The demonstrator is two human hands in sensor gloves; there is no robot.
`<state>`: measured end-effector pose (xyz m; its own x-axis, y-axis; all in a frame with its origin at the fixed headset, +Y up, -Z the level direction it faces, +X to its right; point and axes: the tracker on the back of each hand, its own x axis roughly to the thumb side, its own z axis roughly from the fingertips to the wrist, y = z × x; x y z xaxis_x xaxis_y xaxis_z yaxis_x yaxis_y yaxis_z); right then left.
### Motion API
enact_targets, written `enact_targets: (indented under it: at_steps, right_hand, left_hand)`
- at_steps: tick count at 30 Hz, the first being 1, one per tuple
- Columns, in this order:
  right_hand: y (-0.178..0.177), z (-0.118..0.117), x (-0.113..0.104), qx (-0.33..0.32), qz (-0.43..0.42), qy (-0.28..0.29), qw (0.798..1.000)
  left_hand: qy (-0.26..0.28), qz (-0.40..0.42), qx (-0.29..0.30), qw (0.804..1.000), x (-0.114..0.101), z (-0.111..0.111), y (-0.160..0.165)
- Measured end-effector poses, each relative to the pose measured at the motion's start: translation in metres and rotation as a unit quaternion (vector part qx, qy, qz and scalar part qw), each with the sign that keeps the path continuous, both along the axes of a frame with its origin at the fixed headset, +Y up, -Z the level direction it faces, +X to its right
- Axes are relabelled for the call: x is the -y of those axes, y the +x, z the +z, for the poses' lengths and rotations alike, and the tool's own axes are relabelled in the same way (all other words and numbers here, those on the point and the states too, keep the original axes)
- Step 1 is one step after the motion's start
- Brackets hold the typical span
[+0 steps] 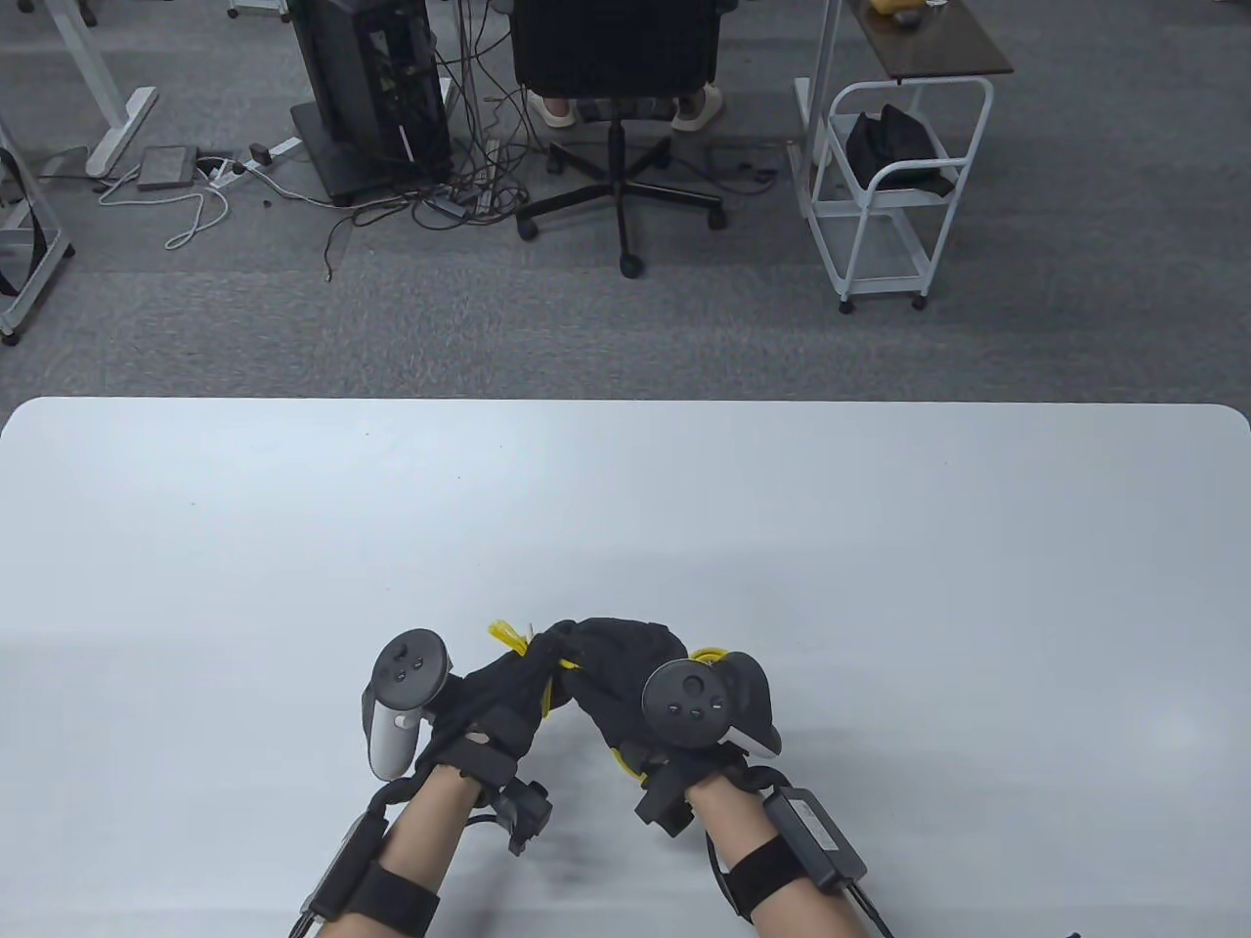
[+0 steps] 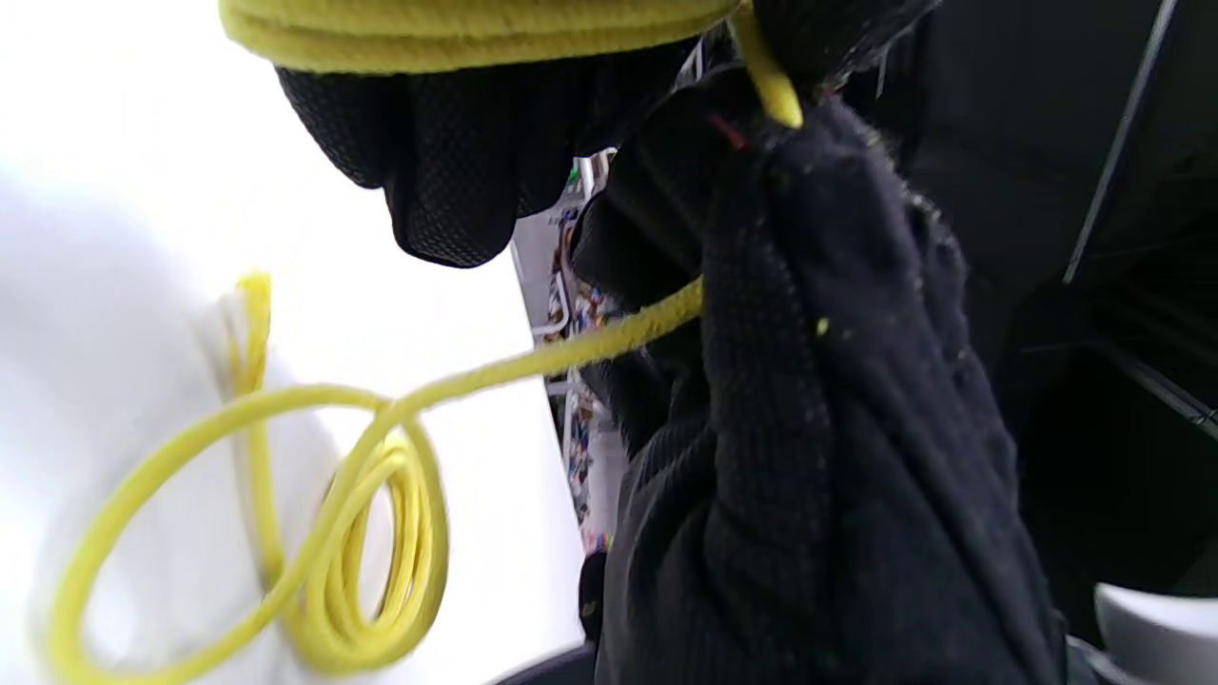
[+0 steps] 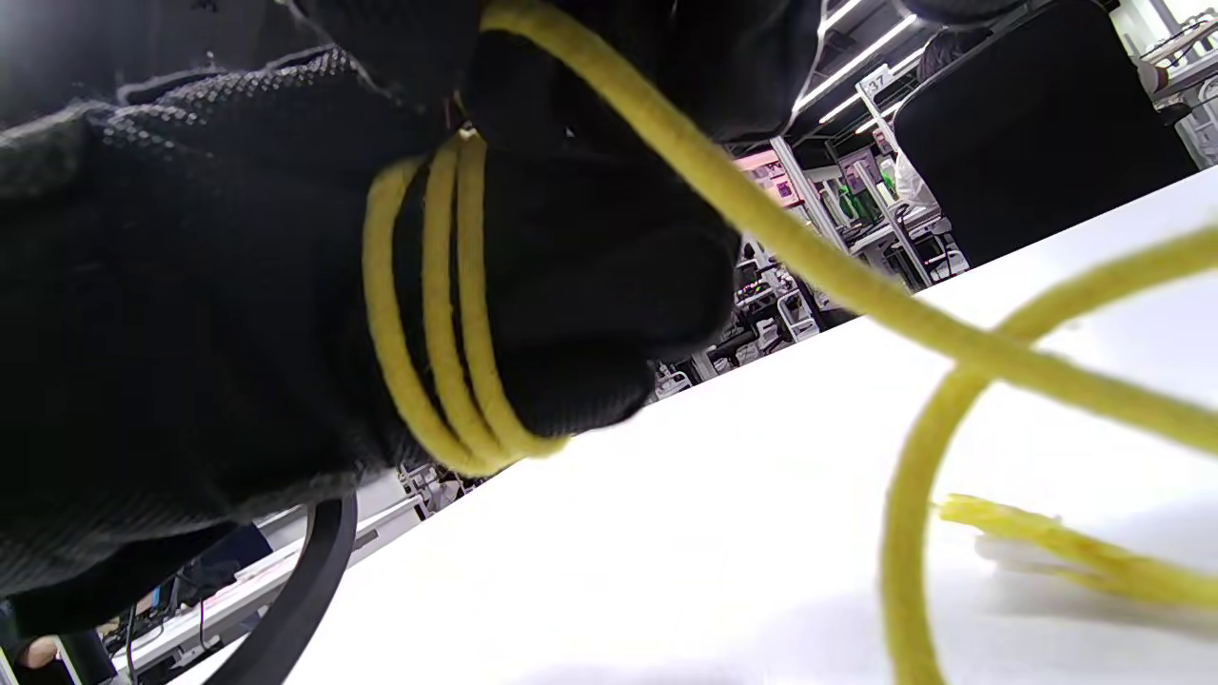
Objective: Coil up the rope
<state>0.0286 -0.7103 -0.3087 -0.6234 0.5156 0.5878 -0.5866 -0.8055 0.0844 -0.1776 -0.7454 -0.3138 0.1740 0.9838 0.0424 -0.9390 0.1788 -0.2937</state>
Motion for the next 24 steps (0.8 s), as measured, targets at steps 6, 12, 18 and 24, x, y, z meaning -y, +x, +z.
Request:
enact_targets:
  at_steps: [6, 12, 18, 24]
  right_hand:
    - [-0.006, 0.001, 0.005, -0.017, 0.021, -0.010, 1.000]
    - [-0.010, -0.001, 0.012, -0.032, 0.056, -0.037, 0.997]
    - [-0.011, -0.004, 0.019, -0.039, 0.080, -0.061, 0.994]
    - [-0.010, -0.005, 0.022, -0.035, 0.087, -0.069, 0.993]
  left_hand:
    - [0.042, -0.003, -0.053, 0.998, -0.007, 0.001, -0.010]
    - [0.068, 0.039, -0.066, 0.995, -0.010, 0.002, -0.015]
    - [0.061, 0.118, -0.027, 0.991, -0.010, 0.002, -0.013]
    - [0.044, 0.178, 0.026, 0.983, -0.007, 0.001, -0.004]
